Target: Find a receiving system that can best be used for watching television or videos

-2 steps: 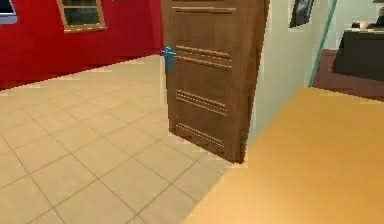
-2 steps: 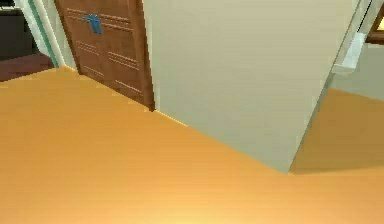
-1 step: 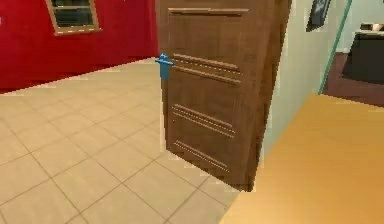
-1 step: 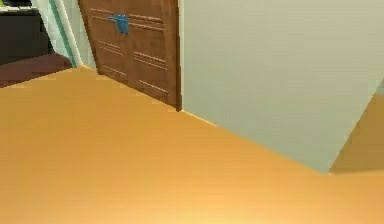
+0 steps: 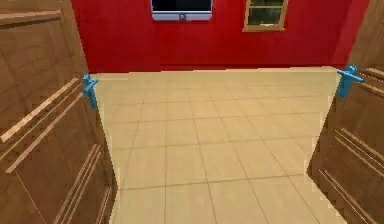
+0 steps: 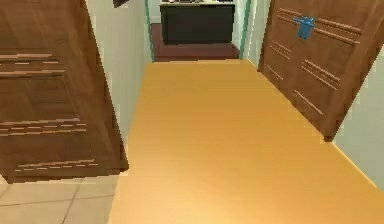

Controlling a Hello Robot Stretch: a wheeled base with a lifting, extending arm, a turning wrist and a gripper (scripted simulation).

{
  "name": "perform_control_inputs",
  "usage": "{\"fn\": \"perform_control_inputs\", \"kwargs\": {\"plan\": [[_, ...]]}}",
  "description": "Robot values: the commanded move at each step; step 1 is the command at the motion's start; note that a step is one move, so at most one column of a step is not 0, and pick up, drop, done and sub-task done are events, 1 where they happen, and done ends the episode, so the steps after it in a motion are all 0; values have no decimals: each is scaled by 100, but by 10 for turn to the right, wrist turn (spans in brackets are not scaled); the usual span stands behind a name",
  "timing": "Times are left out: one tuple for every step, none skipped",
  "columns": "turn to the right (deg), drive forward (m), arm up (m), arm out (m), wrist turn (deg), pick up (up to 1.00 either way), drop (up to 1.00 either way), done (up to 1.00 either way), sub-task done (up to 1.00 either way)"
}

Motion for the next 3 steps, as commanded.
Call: {"fn": "perform_control_inputs", "kwargs": {"plan": [[-450,0,0,0,0,0,0,0,0],[-330,0,0,0,0,0,0,0,0],[0,0,0,0,0,0,0,100,0]]}}
